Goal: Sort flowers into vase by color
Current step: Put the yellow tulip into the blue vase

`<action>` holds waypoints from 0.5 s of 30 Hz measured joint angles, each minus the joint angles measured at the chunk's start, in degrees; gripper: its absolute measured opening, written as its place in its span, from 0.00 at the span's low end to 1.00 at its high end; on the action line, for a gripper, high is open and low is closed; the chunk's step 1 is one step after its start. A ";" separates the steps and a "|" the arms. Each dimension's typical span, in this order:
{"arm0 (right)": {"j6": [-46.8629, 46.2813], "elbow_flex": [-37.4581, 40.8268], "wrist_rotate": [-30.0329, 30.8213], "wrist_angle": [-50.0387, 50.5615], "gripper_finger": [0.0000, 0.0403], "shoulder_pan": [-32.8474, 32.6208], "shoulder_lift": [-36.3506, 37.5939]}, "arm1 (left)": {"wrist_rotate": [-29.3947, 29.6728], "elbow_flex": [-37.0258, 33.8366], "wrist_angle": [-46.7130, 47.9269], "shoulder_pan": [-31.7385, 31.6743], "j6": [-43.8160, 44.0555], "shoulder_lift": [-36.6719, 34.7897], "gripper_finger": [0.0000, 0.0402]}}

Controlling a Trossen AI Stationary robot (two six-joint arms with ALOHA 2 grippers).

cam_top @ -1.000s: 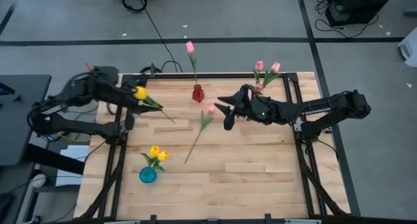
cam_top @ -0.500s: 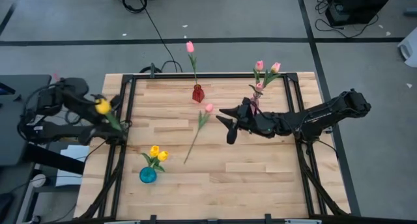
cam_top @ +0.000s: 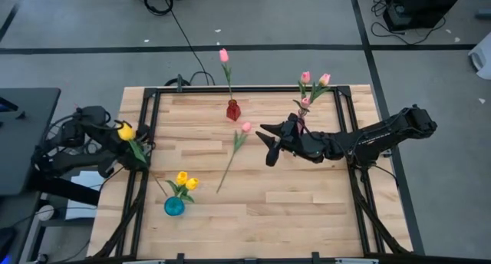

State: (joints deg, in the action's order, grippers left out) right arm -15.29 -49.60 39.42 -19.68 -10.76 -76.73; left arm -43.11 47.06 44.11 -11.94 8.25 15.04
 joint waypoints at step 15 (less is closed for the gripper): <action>-1.06 0.00 0.00 0.07 0.38 0.00 0.00 | -6.67 -12.47 -11.46 2.10 2.47 -3.58 0.07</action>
State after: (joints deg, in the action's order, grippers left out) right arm -16.34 -49.60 39.42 -19.62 -10.76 -76.73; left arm -49.78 34.59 32.65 -9.85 10.72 11.46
